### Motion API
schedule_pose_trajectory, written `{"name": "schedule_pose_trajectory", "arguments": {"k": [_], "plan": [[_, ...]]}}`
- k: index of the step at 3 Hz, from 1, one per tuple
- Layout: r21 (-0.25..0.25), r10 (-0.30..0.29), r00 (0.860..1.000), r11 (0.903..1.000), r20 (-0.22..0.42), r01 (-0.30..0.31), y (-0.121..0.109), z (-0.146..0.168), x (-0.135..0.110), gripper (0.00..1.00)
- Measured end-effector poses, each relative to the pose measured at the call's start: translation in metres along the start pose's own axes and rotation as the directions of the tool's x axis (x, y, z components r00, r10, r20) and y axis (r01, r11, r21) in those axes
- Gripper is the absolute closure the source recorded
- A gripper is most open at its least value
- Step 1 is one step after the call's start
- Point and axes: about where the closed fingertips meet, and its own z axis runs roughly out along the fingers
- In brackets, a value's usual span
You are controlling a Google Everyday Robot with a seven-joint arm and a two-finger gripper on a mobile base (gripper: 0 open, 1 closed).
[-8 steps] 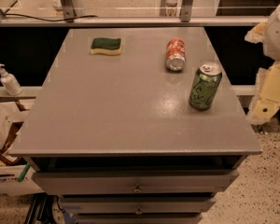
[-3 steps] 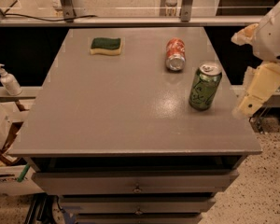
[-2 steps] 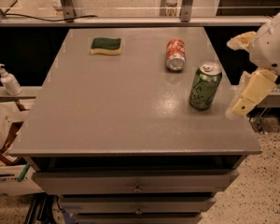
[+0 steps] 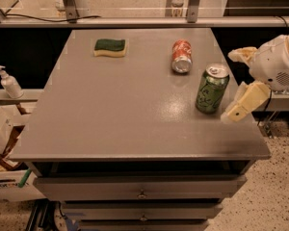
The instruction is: Knock green can over
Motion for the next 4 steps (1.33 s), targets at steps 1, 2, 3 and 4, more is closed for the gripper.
{"name": "schedule_pose_trajectory", "arguments": {"k": [1,2,3,4], "plan": [[-0.023,0.034,0.997,0.9992,0.074,-0.033,-0.011,0.022,0.006,0.0],[-0.062,0.072,0.99,0.9959,0.122,-0.065,-0.022,0.044,0.011,0.18],[-0.085,0.095,0.984,0.993,0.153,-0.082,-0.031,0.057,0.01,0.41],[-0.078,0.073,0.989,0.9949,0.126,-0.064,-0.036,0.06,0.0,0.64]]}}
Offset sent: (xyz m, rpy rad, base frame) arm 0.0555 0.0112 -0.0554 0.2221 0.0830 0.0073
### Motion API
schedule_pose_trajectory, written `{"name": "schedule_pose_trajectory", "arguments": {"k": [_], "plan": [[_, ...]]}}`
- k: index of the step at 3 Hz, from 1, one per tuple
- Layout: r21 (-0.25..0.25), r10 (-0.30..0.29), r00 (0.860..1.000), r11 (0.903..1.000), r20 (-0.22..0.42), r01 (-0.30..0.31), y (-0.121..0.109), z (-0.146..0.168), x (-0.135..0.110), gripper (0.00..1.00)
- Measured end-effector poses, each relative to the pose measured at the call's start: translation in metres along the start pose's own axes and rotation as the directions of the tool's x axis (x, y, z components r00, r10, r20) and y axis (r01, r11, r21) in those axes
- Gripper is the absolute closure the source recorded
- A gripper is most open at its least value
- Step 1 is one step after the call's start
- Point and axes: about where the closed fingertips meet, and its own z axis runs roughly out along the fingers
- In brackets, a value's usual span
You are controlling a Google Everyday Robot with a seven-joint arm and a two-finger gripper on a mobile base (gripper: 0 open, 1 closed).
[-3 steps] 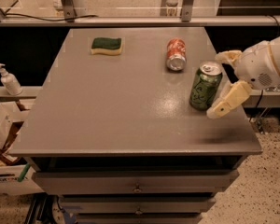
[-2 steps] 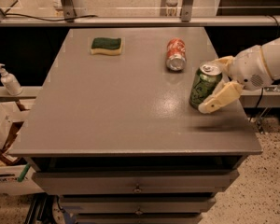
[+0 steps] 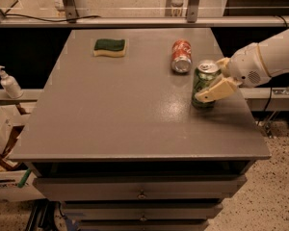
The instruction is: Knock green can over
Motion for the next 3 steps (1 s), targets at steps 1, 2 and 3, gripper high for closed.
{"name": "schedule_pose_trajectory", "arguments": {"k": [1,2,3], "plan": [[0.001,-0.057,0.991,0.9984,-0.122,0.057,0.003,0.003,-0.014,0.87],[-0.012,-0.148,0.936,0.9883,-0.318,0.152,0.009,0.012,-0.025,1.0],[-0.053,-0.239,0.853,0.9686,-0.464,0.243,0.025,0.034,-0.04,0.82]]}}
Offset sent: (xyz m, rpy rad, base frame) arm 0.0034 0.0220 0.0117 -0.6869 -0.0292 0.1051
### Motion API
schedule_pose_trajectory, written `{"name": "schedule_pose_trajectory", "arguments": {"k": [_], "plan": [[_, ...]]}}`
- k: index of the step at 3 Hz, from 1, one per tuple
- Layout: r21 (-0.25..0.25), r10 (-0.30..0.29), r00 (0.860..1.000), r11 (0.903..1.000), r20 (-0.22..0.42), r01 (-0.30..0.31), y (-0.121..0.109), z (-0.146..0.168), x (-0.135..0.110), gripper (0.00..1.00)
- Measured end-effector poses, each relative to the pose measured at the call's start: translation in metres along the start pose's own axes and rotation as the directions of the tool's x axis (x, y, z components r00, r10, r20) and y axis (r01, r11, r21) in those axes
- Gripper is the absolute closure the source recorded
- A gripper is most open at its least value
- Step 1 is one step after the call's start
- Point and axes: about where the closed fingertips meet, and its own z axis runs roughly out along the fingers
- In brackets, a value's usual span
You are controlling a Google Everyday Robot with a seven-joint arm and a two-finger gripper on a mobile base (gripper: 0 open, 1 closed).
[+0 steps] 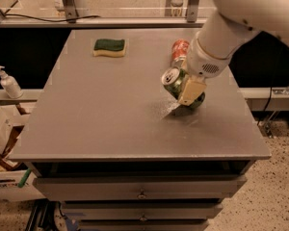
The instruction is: Knock green can over
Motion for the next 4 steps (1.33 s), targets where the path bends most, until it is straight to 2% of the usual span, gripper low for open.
{"name": "schedule_pose_trajectory", "arguments": {"k": [1,2,3,4], "plan": [[-0.015,-0.107,0.977,0.9942,-0.183,0.106,0.009,0.017,-0.008,0.59],[-0.011,-0.167,0.928,0.9848,-0.333,0.174,0.003,0.022,0.003,0.36],[-0.01,-0.184,0.902,0.9807,-0.392,0.195,0.0,0.021,0.007,0.12],[-0.01,-0.184,0.901,0.9805,-0.393,0.196,0.0,0.022,0.008,0.0]]}}
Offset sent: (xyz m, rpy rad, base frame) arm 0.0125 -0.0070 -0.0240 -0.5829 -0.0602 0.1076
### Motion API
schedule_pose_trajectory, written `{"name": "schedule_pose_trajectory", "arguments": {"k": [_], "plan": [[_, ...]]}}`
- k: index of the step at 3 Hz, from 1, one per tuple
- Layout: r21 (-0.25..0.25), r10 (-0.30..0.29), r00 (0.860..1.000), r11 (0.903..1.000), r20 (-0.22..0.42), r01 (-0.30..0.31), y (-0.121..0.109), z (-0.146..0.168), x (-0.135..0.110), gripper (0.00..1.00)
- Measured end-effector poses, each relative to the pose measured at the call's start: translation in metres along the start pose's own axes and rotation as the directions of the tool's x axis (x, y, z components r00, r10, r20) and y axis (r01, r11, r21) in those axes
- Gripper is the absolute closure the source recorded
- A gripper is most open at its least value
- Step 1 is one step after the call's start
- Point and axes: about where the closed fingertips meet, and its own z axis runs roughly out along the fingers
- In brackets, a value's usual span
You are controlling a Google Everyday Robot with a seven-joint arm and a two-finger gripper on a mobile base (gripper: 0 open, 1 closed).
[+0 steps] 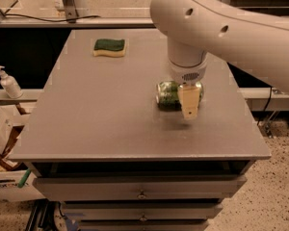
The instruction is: Knock green can over
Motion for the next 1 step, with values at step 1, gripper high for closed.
{"name": "schedule_pose_trajectory", "arguments": {"k": [1], "plan": [[0.0,0.0,1.0,1.0,0.0,0.0,0.0,0.0,0.0,0.0]]}}
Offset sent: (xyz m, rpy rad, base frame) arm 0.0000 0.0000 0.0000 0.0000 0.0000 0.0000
